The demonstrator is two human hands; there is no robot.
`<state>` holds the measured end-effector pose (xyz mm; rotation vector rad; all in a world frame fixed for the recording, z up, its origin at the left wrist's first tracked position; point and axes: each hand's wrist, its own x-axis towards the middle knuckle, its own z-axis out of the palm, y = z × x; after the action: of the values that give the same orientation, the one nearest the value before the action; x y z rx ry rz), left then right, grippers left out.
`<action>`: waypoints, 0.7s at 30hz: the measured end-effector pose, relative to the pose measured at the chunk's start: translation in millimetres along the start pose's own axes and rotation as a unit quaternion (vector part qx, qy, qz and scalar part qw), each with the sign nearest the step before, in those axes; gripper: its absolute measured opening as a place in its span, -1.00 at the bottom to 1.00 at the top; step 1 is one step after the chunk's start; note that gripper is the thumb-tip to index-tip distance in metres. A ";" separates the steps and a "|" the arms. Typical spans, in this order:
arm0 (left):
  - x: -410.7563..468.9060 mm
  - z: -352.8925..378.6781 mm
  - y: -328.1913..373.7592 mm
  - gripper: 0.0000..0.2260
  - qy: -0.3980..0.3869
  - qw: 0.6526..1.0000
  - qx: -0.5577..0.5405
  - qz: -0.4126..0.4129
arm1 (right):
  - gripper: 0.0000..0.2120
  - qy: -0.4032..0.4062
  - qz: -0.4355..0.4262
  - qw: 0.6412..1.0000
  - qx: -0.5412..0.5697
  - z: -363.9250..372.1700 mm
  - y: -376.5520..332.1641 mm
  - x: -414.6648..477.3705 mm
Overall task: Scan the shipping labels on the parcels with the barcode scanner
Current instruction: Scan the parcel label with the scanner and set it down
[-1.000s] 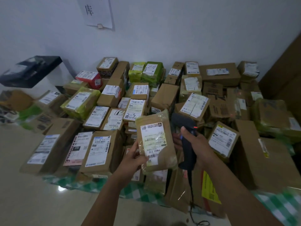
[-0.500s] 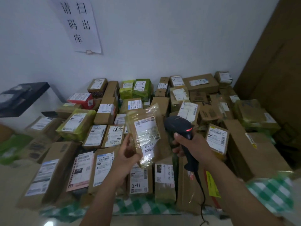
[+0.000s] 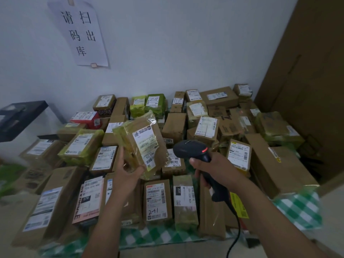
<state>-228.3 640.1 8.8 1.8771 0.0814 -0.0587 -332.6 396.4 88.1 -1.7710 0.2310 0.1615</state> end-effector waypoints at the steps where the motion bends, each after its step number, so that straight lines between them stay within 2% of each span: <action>1: -1.4 0.2 1.6 -0.17 -0.002 1.000 0.006 0.001 | -0.75 -0.004 0.001 1.000 -0.006 0.1 0.4 0.1; 14: -2.7 8.9 -2.9 -0.18 -0.036 0.999 -0.015 -0.010 | -0.84 -0.026 -0.009 1.000 -0.004 -2.4 9.4 11.2; 18: -4.0 16.1 -4.9 -0.19 -0.045 0.999 0.001 -0.020 | -0.81 -0.016 -0.004 1.000 -0.005 -6.5 10.7 9.9; 21: -6.3 27.8 -4.8 -0.22 -0.084 0.996 0.015 -0.037 | -0.72 0.031 0.009 0.999 -0.006 -18.0 13.9 6.5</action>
<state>-234.9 614.9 -3.7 1.8907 0.0341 -0.2701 -330.0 375.6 77.2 -1.7888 0.2915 0.1204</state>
